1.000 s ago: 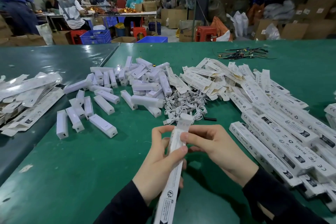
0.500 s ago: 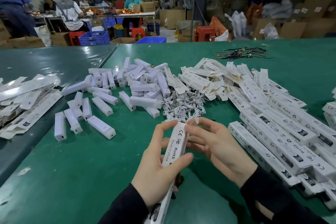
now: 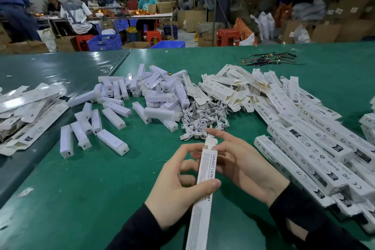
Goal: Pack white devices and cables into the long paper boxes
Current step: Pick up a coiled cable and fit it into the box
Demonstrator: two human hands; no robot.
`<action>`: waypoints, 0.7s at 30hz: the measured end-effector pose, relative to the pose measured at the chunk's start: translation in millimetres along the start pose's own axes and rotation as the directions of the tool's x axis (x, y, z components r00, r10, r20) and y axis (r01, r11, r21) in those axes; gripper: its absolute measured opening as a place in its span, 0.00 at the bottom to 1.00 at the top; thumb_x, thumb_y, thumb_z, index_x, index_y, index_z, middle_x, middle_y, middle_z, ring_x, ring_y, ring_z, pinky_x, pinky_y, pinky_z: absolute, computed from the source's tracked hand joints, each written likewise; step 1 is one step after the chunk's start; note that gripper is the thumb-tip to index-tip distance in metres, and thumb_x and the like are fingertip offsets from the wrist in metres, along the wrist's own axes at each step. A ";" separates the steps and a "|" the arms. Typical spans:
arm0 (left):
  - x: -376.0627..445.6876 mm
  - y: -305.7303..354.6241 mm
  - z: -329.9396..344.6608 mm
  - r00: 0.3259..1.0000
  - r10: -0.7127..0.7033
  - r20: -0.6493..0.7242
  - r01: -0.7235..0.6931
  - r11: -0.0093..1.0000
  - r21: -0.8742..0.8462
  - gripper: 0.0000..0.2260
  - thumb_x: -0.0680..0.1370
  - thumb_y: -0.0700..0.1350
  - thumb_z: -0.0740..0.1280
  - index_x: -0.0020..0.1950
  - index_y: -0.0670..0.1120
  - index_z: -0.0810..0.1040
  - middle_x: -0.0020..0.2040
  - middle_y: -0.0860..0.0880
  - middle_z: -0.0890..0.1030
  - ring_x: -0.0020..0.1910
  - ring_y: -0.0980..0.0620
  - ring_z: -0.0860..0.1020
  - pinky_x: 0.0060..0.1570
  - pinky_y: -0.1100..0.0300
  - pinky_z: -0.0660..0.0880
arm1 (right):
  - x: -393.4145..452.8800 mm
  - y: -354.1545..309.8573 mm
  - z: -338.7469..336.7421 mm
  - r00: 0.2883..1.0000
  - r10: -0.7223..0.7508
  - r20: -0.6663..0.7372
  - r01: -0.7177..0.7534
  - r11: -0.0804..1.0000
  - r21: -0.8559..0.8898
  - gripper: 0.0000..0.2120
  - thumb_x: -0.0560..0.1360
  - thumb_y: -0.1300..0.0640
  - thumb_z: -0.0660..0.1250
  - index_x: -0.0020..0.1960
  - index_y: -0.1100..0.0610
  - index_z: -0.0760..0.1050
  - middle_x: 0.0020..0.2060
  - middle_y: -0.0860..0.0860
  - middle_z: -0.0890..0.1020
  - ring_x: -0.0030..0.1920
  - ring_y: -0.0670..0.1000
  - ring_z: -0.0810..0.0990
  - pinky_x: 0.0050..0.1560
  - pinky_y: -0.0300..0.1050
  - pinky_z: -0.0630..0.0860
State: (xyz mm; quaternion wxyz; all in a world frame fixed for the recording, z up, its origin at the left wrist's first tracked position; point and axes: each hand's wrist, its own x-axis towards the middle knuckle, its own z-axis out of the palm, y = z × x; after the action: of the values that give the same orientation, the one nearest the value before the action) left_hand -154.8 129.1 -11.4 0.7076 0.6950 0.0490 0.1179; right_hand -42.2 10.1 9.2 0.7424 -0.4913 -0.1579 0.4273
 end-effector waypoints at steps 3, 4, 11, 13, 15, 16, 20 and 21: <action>-0.9 -1.2 1.9 1.000 0.030 0.007 -0.031 0.999 0.044 0.22 0.65 0.44 0.77 0.56 0.57 0.77 0.37 0.49 0.78 0.32 0.47 0.74 0.30 0.61 0.72 | -0.1 -1.9 -2.3 0.999 0.047 -0.014 -0.046 0.997 0.066 0.21 0.75 0.71 0.60 0.66 0.59 0.72 0.49 0.63 0.84 0.47 0.57 0.86 0.45 0.44 0.82; -1.0 -2.5 2.6 0.999 0.035 0.006 -0.035 0.998 0.061 0.22 0.65 0.44 0.77 0.56 0.58 0.77 0.38 0.50 0.79 0.33 0.47 0.75 0.31 0.60 0.73 | 0.3 -1.5 -3.7 0.997 0.069 -0.023 -0.067 0.995 0.080 0.21 0.75 0.72 0.60 0.65 0.60 0.72 0.48 0.63 0.84 0.44 0.56 0.86 0.43 0.42 0.83; -1.9 -1.1 2.3 0.990 0.000 0.138 -0.004 1.000 0.026 0.18 0.73 0.41 0.69 0.59 0.56 0.73 0.50 0.48 0.78 0.31 0.60 0.77 0.28 0.61 0.76 | 1.9 1.8 -7.6 0.994 0.108 0.013 -0.106 0.990 -0.090 0.17 0.76 0.69 0.57 0.59 0.63 0.79 0.52 0.58 0.85 0.52 0.50 0.84 0.48 0.41 0.79; -2.0 -0.9 1.5 0.990 -0.009 0.142 0.008 1.000 0.010 0.16 0.73 0.42 0.69 0.56 0.59 0.74 0.41 0.56 0.78 0.29 0.59 0.79 0.27 0.60 0.77 | 0.8 0.2 -7.5 0.992 0.120 0.049 -0.119 0.992 -0.037 0.19 0.73 0.62 0.60 0.61 0.63 0.78 0.54 0.59 0.84 0.53 0.52 0.84 0.48 0.42 0.80; -2.1 -1.5 1.8 0.990 -0.005 0.139 0.005 1.000 0.002 0.15 0.73 0.41 0.69 0.55 0.56 0.73 0.41 0.54 0.78 0.30 0.58 0.79 0.27 0.60 0.78 | -0.3 -1.4 -6.3 0.987 0.144 0.073 -0.148 0.987 0.060 0.19 0.75 0.58 0.59 0.62 0.64 0.78 0.52 0.59 0.84 0.50 0.52 0.85 0.41 0.41 0.81; -1.9 -2.1 2.1 0.991 -0.001 0.135 0.001 1.000 0.002 0.15 0.72 0.41 0.69 0.56 0.55 0.73 0.43 0.51 0.79 0.30 0.59 0.79 0.27 0.59 0.78 | -0.4 -1.7 -5.5 0.986 0.153 0.073 -0.158 0.985 0.071 0.19 0.78 0.57 0.58 0.62 0.65 0.78 0.52 0.59 0.85 0.48 0.52 0.85 0.39 0.41 0.81; -1.3 -4.2 2.7 0.994 0.010 0.112 -0.009 1.000 -0.005 0.15 0.73 0.41 0.69 0.58 0.49 0.71 0.47 0.44 0.80 0.31 0.60 0.79 0.29 0.58 0.78 | 1.0 0.3 -4.2 0.984 0.170 0.055 -0.170 0.985 0.008 0.22 0.81 0.50 0.56 0.62 0.64 0.78 0.52 0.58 0.84 0.46 0.52 0.85 0.41 0.42 0.80; -1.3 -4.0 2.4 0.994 0.009 0.107 -0.008 1.000 -0.010 0.15 0.73 0.41 0.69 0.58 0.49 0.71 0.47 0.44 0.80 0.31 0.59 0.79 0.29 0.57 0.78 | 1.0 0.9 -3.9 0.986 0.157 0.061 -0.157 0.988 0.002 0.20 0.81 0.51 0.57 0.61 0.64 0.79 0.53 0.58 0.84 0.47 0.52 0.85 0.41 0.41 0.80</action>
State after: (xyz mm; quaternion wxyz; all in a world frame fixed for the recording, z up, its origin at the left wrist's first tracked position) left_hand -155.1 126.5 -15.4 0.7119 0.6973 0.0072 0.0838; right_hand -39.5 8.6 6.4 0.7030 -0.4867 -0.1395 0.4995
